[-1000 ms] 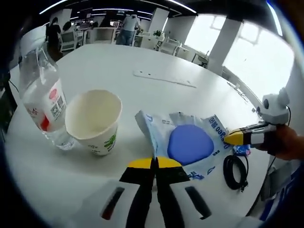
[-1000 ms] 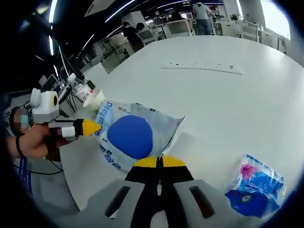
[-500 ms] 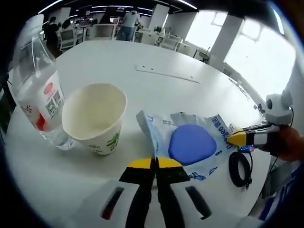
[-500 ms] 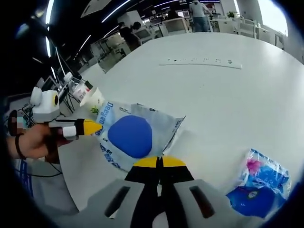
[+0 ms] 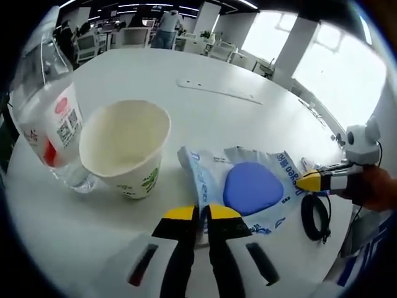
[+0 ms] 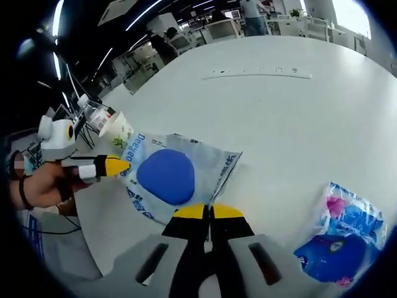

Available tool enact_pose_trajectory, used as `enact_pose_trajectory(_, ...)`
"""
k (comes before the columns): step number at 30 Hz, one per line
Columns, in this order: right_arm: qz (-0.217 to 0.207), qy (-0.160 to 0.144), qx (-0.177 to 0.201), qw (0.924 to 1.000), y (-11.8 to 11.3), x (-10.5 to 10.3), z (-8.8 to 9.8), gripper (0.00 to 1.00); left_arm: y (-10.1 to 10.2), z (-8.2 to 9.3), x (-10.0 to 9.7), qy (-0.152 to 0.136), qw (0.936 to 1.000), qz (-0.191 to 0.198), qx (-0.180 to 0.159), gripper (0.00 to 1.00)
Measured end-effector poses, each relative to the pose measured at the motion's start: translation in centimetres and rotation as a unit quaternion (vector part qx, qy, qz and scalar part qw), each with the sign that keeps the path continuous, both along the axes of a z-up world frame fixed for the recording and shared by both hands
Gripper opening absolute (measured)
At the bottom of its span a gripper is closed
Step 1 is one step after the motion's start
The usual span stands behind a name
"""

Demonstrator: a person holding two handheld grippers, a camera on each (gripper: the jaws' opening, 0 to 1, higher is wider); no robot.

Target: Arrange the tabletop items into an orderly group along one side of the table until the central work area is clear of visible clutter.

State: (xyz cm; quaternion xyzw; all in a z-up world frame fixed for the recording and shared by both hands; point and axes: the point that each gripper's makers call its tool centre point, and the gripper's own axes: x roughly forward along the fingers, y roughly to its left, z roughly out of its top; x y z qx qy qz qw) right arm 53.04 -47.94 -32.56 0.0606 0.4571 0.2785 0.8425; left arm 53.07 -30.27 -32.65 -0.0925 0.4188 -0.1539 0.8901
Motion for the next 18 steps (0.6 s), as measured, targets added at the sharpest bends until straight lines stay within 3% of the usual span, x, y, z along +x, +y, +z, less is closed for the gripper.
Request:
enact_pose_trajectory(7, 0.003, 0.0, 0.002, 1.0, -0.4, -0.2, -0.1, 0.02, 0.6, -0.2, -0.3, 0.001, 0.9998, -0.012, 0.015, 0.1)
enact_pose_trajectory(18, -0.011, 0.007, 0.027, 0.9996, -1.1, -1.0, -0.3, 0.04, 1.1, -0.3, -2.0, 0.009, 0.9999, -0.011, 0.005, 0.11)
